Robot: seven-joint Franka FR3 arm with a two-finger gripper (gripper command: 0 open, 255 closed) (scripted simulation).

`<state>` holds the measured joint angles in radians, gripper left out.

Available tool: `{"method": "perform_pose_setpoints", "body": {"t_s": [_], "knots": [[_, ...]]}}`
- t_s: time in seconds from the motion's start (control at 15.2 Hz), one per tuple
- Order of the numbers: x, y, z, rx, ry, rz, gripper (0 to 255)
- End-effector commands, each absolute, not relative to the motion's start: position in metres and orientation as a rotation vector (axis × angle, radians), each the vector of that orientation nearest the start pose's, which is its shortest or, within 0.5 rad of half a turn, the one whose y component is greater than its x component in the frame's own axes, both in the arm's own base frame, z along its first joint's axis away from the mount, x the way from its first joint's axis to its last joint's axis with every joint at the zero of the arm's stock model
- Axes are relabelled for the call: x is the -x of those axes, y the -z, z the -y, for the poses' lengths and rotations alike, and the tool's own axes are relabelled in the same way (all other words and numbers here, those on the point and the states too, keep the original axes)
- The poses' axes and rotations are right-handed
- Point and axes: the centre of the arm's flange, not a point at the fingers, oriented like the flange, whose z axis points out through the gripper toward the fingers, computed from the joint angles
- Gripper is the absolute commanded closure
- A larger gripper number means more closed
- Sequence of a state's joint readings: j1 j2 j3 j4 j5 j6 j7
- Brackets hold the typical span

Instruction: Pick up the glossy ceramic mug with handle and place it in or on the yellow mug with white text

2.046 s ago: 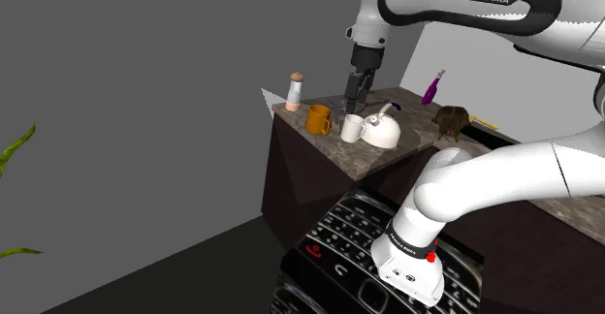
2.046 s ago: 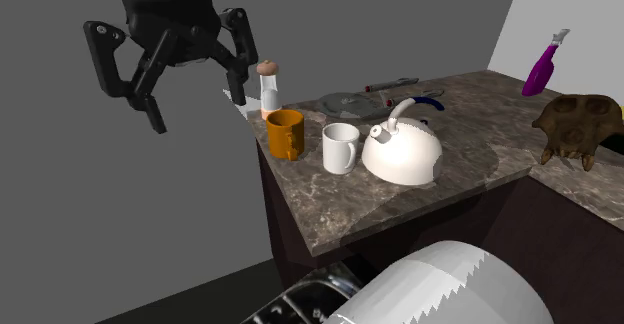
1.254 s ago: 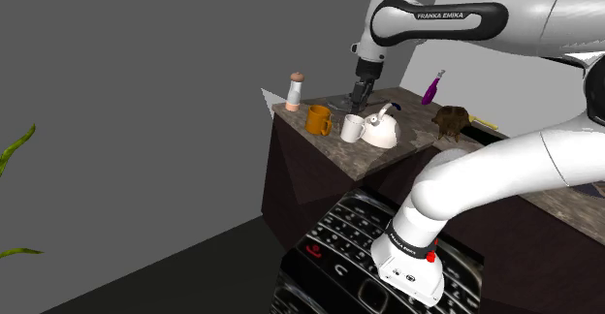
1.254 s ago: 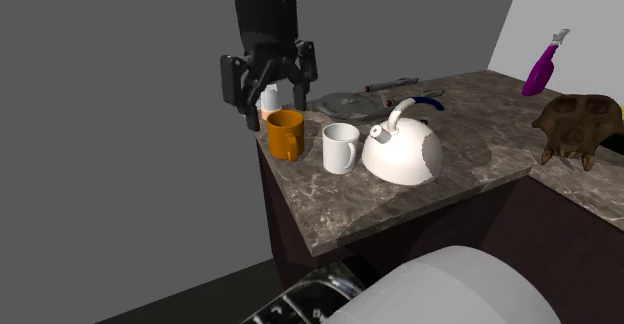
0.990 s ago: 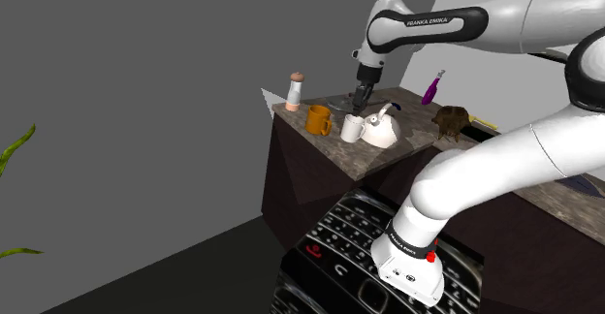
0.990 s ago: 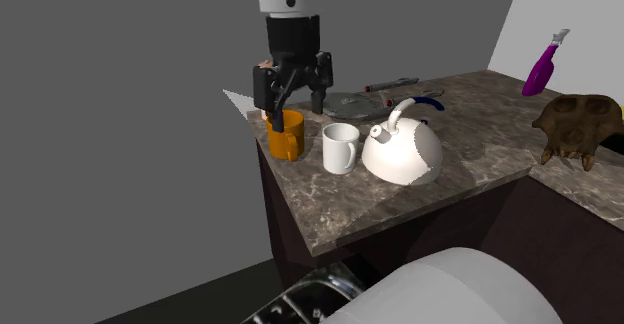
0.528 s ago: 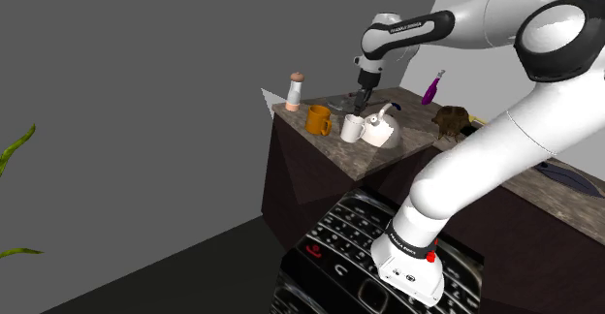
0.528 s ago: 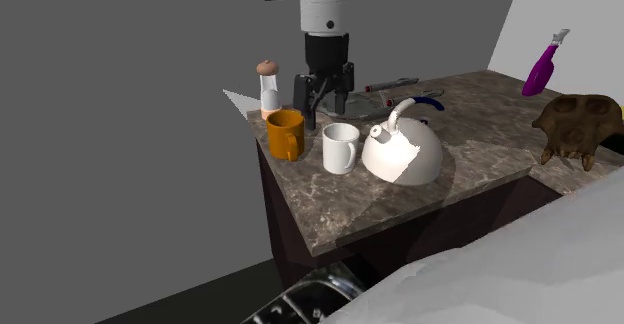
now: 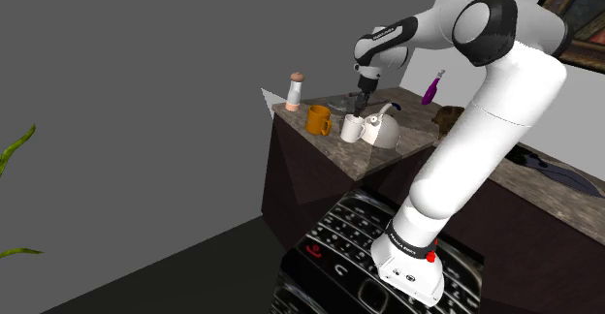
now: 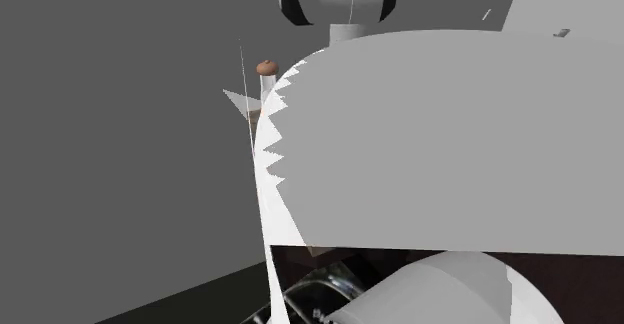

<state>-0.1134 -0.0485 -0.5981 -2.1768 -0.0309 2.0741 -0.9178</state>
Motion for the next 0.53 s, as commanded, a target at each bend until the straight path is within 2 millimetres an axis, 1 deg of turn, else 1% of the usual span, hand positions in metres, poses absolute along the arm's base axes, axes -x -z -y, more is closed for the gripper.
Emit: {"method": "perform_pose_setpoints", "body": {"t_s": [0.0,0.07,0.46], "knots": [[-0.398,-0.390,0.364,3.073,-0.059,0.358,0],[-0.400,-0.387,0.370,3.072,-0.058,0.360,0],[-0.399,-0.356,0.368,3.072,-0.058,0.360,0]]}}
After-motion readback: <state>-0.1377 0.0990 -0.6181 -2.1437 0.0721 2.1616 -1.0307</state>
